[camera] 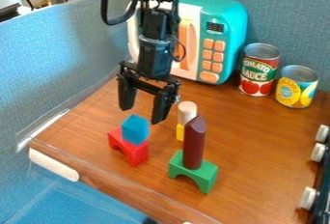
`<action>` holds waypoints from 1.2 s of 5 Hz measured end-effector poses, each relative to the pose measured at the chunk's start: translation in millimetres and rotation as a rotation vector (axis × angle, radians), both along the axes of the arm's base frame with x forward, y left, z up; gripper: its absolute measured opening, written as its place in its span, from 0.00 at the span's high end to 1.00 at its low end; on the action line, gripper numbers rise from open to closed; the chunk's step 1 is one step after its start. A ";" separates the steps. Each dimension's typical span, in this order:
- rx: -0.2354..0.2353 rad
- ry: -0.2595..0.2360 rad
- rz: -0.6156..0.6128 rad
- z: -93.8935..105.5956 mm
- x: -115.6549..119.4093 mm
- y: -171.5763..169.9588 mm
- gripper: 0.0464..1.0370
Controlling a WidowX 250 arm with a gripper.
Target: Put the blue cube on top of the cylinder
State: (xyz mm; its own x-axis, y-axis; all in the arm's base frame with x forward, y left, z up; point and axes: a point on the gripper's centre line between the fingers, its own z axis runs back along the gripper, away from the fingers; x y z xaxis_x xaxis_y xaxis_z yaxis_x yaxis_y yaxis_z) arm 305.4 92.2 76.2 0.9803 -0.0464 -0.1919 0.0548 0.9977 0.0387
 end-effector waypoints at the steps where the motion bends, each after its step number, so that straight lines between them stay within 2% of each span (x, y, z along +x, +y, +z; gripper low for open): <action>1: 0.021 0.003 0.008 0.3 -0.5 2.5 0.04; 4: 0.012 -0.005 0.090 -15.2 -3.5 8.7 0.04; 5: 0.007 0.001 0.112 -16.8 -6.4 10.4 0.09; 6: -0.004 -0.002 0.150 -16.6 -8.4 16.2 0.38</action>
State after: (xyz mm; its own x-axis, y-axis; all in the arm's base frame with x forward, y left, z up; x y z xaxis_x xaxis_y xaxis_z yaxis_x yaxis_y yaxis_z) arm 297.0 108.5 59.6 0.9767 0.0995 -0.1904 -0.0946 0.9949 0.0346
